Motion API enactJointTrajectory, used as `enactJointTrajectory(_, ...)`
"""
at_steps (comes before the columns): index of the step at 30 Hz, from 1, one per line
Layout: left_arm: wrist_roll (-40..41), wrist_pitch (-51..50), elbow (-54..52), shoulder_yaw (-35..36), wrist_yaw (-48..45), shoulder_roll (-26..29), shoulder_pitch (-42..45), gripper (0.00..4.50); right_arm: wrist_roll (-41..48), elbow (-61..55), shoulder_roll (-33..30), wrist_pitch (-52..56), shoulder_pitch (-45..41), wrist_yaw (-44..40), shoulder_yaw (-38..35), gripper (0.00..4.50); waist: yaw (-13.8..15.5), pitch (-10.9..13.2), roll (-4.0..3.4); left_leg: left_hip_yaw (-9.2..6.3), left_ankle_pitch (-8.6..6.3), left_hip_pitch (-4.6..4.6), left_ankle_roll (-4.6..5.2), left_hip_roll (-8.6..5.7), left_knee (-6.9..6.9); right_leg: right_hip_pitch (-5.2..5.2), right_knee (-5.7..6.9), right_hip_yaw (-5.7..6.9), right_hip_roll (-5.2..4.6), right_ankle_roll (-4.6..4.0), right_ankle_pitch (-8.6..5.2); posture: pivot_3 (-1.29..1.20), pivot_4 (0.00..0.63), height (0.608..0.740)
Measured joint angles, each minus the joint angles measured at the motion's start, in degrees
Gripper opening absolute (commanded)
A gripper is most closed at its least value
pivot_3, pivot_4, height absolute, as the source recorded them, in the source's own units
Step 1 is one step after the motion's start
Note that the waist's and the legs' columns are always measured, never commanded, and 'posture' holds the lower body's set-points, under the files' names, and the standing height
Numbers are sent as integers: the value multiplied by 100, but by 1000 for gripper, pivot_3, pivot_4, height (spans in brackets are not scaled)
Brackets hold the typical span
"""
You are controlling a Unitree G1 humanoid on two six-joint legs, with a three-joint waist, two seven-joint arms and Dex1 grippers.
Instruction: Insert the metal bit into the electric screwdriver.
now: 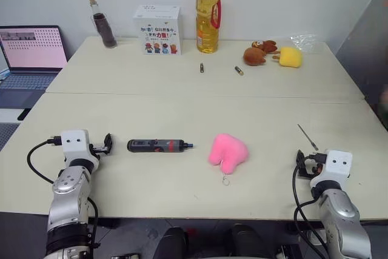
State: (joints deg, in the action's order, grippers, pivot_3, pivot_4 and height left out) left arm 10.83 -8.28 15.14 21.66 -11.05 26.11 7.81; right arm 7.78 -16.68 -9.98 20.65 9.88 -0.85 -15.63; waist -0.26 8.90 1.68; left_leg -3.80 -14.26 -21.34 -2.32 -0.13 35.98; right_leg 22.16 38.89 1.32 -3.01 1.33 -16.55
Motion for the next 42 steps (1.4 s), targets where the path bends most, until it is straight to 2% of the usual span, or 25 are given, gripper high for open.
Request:
enactJointTrajectory(14,219,-131,-179,136,-232,196,-94,4446,-155,-33,-127,111,-97,-10,99,4500,-10,4,-2,-2,0,0,0,2,0,4,0,-5,-2,2,-1,0,150,740)
enactJointTrajectory(17,425,-288,-314,172,-555,437,-86,4446,-269,-161,-353,114,-50,-165,258,4500,-10,18,-10,-1,0,-4,0,0,0,8,0,-5,0,2,-1,0,150,740)
enactJointTrajectory(21,778,-662,-617,192,-1355,1120,183,4446,-269,-600,-1013,145,-100,-814,524,4500,-21,47,-11,2,0,-12,0,-7,1,11,-4,2,3,7,-4,0,150,740)
enactJointTrajectory(24,1199,-1113,-1091,95,-2221,1704,577,4446,240,-945,-1431,474,-411,-1531,531,4500,-21,61,-9,1,0,-15,0,-7,1,9,-7,6,1,17,-9,0,150,740)
enactJointTrajectory(27,1595,-1555,-1556,-128,-2841,1947,799,4446,822,-1152,-1540,954,-634,-1964,534,4500,-24,66,-15,1,-1,-15,1,-6,0,8,-11,3,0,-4,2,0,150,740)
enactJointTrajectory(29,1977,-2142,-1912,-443,-3319,2129,903,4446,1740,-1223,-1553,1864,-855,-2222,382,4500,-31,91,-7,-3,-1,-19,1,-5,2,9,-9,5,0,-5,3,0,150,740)
enactJointTrajectory(31,2174,-2407,-2108,-601,-3515,2165,1011,4446,2172,-1236,-1551,2305,-990,-2296,299,4500,-31,114,-1,-15,-1,-23,2,-5,4,12,-7,7,0,-6,4,0,150,740)
enactJointTrajectory(37,3260,-3574,-3169,-1061,-4466,2522,1435,4446,4985,-907,-1102,4671,-1333,-1778,-617,4500,-34,136,-9,-31,-1,-37,2,-6,2,16,-11,20,1,-7,4,0,150,740)
enactJointTrajectory(42,3458,-3840,-3481,-1288,-4881,2709,1424,4446,5945,-467,-938,5396,-1327,-1200,-756,4500,-80,140,-14,-25,-1,-37,3,-14,3,17,-8,21,5,-7,3,0,150,740)
